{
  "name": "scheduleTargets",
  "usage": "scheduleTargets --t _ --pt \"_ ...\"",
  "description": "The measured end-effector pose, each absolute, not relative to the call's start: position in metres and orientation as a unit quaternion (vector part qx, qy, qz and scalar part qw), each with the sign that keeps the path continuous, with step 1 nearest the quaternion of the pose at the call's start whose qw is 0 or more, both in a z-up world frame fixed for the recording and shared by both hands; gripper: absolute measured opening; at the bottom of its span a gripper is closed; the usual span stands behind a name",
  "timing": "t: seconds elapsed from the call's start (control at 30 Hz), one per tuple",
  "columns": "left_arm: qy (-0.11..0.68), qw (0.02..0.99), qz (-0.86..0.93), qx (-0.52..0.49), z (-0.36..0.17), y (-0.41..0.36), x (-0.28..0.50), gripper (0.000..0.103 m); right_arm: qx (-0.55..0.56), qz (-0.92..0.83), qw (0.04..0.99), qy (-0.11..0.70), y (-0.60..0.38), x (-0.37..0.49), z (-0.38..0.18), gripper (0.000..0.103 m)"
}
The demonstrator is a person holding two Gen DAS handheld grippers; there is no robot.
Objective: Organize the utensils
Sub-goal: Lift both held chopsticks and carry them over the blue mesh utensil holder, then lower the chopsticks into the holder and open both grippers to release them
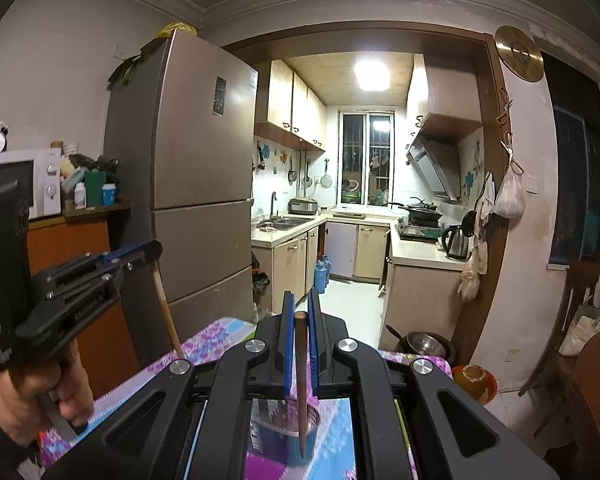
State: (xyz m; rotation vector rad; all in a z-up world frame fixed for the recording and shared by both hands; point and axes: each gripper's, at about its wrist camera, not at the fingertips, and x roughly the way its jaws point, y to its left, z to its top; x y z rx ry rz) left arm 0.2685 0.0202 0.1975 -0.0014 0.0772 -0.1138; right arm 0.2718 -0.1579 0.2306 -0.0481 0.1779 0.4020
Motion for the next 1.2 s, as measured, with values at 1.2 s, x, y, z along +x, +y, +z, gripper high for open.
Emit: scheduleTargets --t 1.2 --pt "0.108 0.993 -0.046 -0.016 0.132 0.027 0.368 0.035 -0.001 0.194 0.97 0.15 -0.13 0.378 0.149 0.008"
